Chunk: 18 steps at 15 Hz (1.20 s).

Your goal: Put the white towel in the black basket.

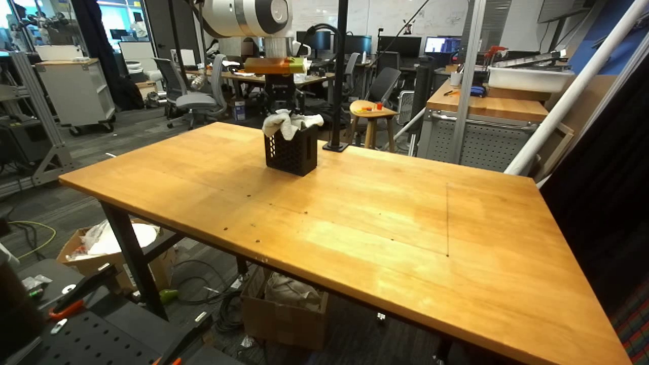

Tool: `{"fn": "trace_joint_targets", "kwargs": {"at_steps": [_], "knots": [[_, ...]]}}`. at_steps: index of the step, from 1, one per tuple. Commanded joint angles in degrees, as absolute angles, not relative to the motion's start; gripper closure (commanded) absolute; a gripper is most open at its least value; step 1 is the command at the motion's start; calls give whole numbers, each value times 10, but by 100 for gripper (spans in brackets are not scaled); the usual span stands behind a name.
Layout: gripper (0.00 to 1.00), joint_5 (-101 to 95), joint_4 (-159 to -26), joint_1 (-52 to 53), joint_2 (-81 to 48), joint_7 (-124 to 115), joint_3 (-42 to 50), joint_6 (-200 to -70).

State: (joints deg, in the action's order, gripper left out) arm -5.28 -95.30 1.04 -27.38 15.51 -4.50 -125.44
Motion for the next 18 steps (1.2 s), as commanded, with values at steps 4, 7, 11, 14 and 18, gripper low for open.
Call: {"fn": "trace_joint_targets", "kwargs": {"at_steps": [4,7,11,14,18], "knots": [[95,20,-913,-6,-339,216,-79,-1246],[94,41,-906,-11,-344,233,-86,-1235],[94,34,-891,-8,-336,232,-82,-1227],[60,10,-893,1,-313,221,-71,-1223],[30,-31,-900,12,-279,208,-59,-1222]]}}
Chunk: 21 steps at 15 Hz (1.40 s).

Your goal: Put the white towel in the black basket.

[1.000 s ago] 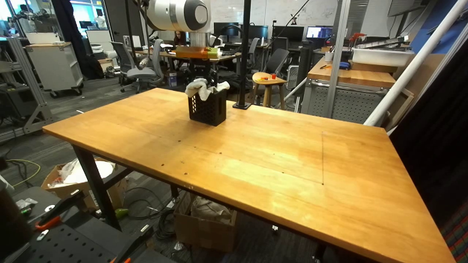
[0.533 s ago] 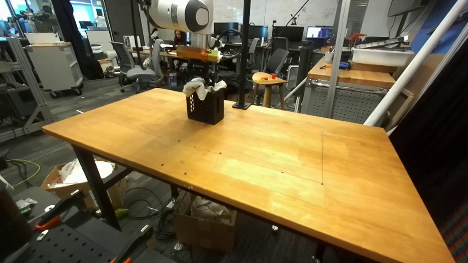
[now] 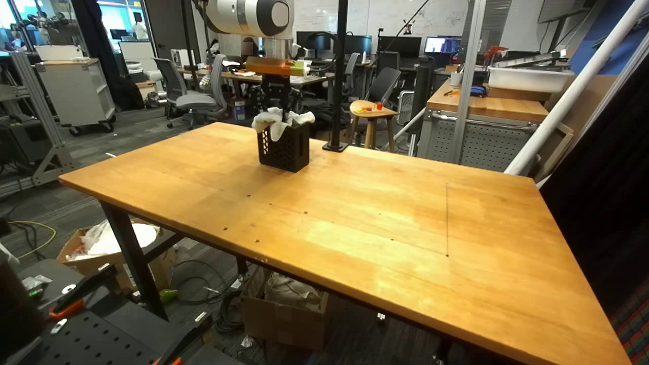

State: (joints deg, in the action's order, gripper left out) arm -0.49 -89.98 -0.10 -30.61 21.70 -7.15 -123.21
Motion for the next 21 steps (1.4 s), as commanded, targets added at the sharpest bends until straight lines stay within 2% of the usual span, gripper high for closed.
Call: {"fn": "trace_joint_targets", "kwargs": {"at_steps": [1,4,7,8,9,10,14,19,21], "knots": [[21,-42,-901,15,-270,205,-57,-1221],[1,-68,-901,22,-251,200,-53,-1217],[0,-90,-901,28,-233,189,-49,-1216],[25,-99,-900,32,-228,184,-47,-1214],[25,-110,-897,35,-225,177,-45,-1210],[29,-120,-894,39,-224,169,-42,-1205],[62,-147,-893,50,-219,143,-40,-1188],[99,-139,-887,53,-228,104,-40,-1171],[100,-132,-884,52,-233,87,-40,-1172]]}}
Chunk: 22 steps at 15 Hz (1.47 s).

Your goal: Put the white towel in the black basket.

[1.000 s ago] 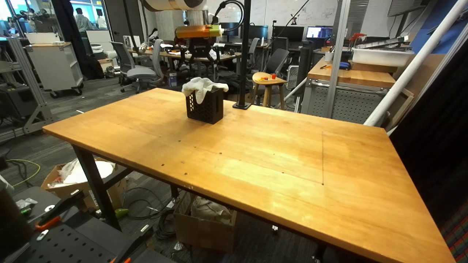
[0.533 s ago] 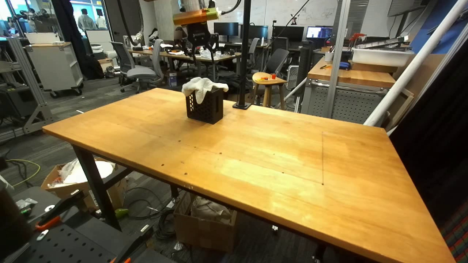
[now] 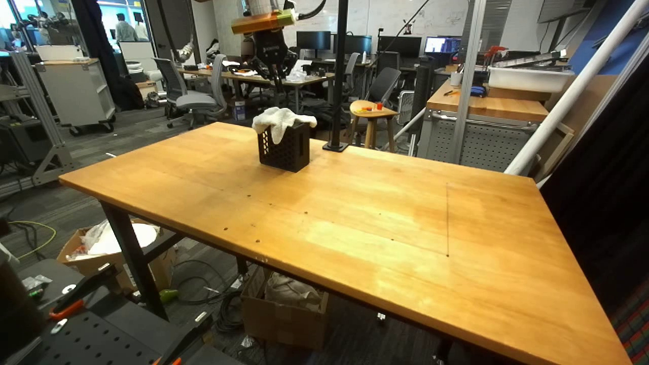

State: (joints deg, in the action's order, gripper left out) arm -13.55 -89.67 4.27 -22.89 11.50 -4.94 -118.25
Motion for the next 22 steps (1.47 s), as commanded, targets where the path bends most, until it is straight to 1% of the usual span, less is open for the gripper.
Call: {"fn": "trace_joint_targets", "kwargs": {"at_steps": [1,14,22], "knots": [[100,-129,-884,51,-236,80,-41,-1176],[100,-48,-882,25,-302,63,-42,-1230],[100,16,-885,5,-355,114,-66,-1219]]}}
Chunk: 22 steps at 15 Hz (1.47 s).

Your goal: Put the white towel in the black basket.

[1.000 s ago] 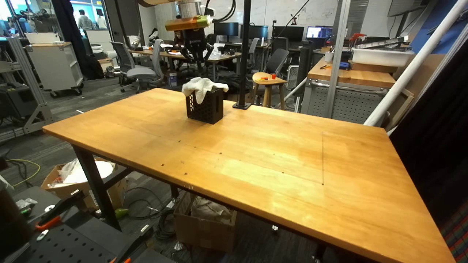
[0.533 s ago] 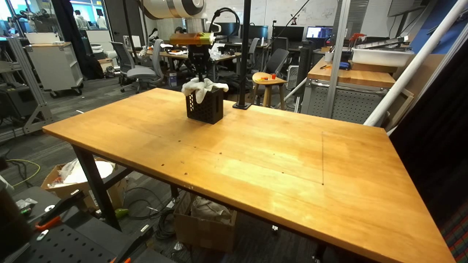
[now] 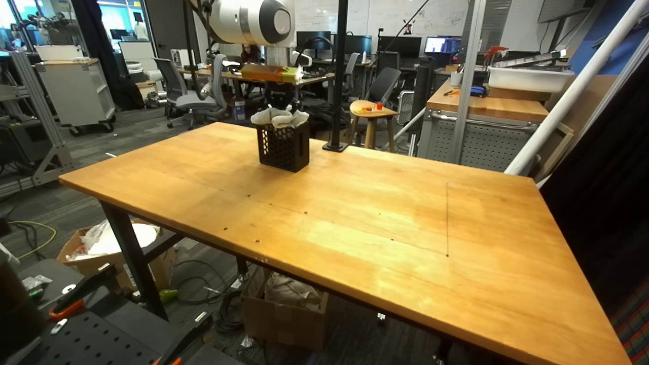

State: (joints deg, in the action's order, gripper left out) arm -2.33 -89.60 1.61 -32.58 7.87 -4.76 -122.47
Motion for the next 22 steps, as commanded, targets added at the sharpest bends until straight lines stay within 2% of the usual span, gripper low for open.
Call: {"fn": "trace_joint_targets", "kwargs": {"at_steps": [1,8,22], "knots": [[100,28,-887,4,-361,125,-72,-1215],[100,65,-897,3,-371,152,-83,-1192],[100,-43,-928,30,-238,113,-46,-1204]]}}
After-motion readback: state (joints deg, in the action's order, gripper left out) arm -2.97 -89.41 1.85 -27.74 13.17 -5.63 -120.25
